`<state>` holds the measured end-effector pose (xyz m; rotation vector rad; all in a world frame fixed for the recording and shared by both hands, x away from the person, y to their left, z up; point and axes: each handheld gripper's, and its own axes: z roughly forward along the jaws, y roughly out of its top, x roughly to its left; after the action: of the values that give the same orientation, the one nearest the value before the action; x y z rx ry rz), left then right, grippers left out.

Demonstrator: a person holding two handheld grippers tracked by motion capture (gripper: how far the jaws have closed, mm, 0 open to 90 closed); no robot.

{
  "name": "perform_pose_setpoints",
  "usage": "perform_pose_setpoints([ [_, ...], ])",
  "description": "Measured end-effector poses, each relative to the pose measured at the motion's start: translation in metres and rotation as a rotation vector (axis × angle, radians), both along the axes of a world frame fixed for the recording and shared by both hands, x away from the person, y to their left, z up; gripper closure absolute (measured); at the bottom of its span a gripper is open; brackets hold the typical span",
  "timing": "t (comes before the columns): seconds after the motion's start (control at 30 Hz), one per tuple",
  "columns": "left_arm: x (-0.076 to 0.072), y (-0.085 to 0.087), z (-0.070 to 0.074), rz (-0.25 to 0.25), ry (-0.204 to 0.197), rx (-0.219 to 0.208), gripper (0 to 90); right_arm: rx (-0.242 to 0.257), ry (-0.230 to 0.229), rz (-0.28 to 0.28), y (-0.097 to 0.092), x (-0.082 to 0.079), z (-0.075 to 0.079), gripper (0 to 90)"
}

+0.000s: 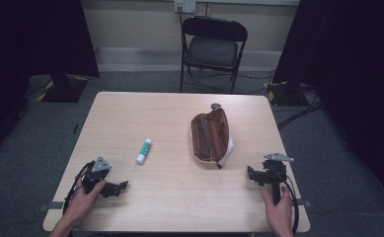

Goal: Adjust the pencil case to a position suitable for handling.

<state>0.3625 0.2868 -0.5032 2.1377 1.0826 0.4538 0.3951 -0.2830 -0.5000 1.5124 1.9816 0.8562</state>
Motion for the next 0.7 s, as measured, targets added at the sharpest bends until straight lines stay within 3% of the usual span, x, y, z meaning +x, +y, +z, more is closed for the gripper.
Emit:
perform_pose_setpoints([
  [0.53,0.0000,0.0000,0.0000,0.000,0.000,0.000,0.0,0.003,0.004,-0.018,0.0013,-0.0011,0.0004,13.1],
  [0.63,-0.0002,-0.0002,-0.0002,0.003,0.000,-0.004,0.0,-0.007,0.034,0.000,0.0013,-0.0026,0.0041,15.9],
  [0.7,-0.0002,-0.0002,-0.0002,0.003,0.000,-0.004,0.0,-0.005,0.028,0.017,0.0018,-0.0057,0.0082,19.0],
])
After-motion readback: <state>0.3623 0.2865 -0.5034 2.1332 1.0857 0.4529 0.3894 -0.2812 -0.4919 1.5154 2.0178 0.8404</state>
